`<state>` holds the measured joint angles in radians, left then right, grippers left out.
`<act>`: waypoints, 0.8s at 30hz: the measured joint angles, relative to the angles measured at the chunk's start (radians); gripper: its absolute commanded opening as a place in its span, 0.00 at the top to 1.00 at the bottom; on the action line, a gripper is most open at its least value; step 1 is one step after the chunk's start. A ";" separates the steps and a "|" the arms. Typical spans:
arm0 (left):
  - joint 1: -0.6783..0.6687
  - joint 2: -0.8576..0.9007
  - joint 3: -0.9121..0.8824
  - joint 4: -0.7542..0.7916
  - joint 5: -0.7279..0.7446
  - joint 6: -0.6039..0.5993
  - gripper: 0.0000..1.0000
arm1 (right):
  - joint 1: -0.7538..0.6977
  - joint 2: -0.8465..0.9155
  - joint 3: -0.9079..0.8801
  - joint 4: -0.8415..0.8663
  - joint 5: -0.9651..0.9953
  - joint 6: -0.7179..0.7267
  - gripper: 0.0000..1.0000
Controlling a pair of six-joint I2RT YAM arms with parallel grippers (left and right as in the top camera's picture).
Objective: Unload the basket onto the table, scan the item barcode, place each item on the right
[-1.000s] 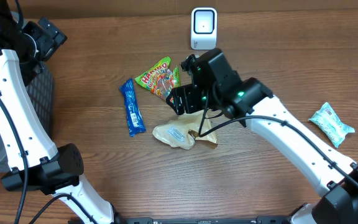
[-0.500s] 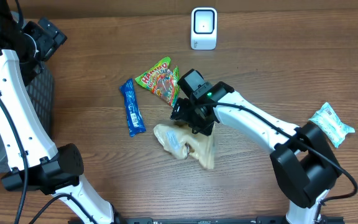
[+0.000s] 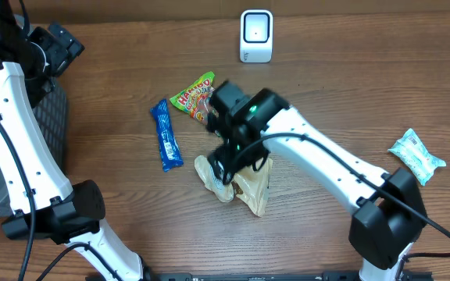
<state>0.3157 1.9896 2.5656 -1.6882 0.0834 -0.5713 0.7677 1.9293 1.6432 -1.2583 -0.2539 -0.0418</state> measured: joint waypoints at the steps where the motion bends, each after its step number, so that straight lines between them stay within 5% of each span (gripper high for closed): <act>1: 0.000 0.000 0.000 0.001 0.000 0.000 0.00 | 0.007 0.000 -0.030 0.011 0.003 -0.043 0.16; 5: 0.000 0.000 0.000 0.001 0.000 0.000 0.00 | 0.010 0.004 -0.153 0.154 0.043 -0.161 0.28; 9: 0.000 0.000 0.000 0.001 0.000 0.000 0.00 | -0.003 0.005 -0.267 0.355 0.126 -0.208 0.52; 14: 0.000 0.000 0.000 0.000 0.000 0.000 0.00 | -0.036 0.008 -0.288 0.418 0.167 -0.222 0.95; 24: 0.000 0.000 0.000 0.001 0.000 0.000 0.00 | -0.118 0.005 -0.163 0.201 0.043 -0.078 0.96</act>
<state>0.3157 1.9900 2.5656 -1.6875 0.0834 -0.5713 0.6495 1.9343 1.4803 -1.0576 -0.2111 -0.1196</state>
